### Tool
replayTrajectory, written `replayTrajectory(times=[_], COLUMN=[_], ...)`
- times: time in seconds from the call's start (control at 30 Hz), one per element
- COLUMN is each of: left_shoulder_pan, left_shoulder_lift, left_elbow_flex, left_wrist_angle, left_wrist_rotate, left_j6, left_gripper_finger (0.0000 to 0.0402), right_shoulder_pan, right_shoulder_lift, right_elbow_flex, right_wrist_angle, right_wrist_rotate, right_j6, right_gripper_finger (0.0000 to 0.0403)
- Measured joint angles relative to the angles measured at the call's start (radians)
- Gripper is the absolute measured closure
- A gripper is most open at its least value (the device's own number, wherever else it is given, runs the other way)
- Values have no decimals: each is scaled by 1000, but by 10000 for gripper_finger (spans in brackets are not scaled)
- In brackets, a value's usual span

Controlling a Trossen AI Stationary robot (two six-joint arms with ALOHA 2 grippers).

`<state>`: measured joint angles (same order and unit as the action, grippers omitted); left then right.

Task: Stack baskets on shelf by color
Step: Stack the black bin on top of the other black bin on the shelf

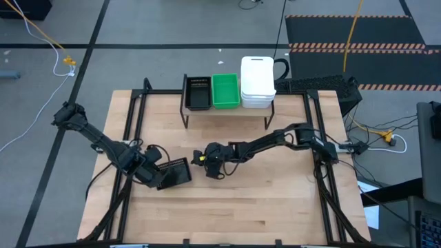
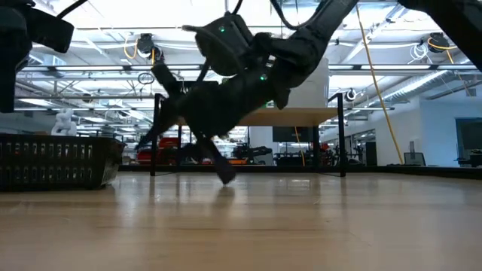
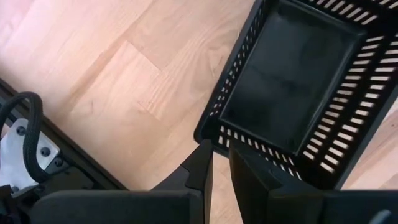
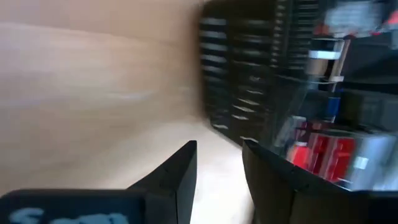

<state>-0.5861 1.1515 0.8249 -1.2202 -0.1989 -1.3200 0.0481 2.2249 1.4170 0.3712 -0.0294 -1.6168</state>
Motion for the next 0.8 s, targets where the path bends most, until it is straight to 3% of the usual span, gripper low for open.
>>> replayTrajectory(times=[0.3,0.67,0.8], left_shoulder_pan=[-2,-50,-31], left_shoulder_lift=[0,38,47], left_elbow_flex=[0,-40,-136], left_wrist_angle=[2,-38,107], left_wrist_rotate=[-6,226,241], left_j6=[-27,-203,-161], left_gripper_finger=[346,346,346], right_shoulder_pan=[-10,20,30], right_shoulder_lift=[44,44,44], right_elbow_flex=[29,28,28], right_wrist_angle=[83,108,112], right_wrist_rotate=[-42,-105,-133], right_j6=[134,86,86], right_gripper_finger=[277,277,277])
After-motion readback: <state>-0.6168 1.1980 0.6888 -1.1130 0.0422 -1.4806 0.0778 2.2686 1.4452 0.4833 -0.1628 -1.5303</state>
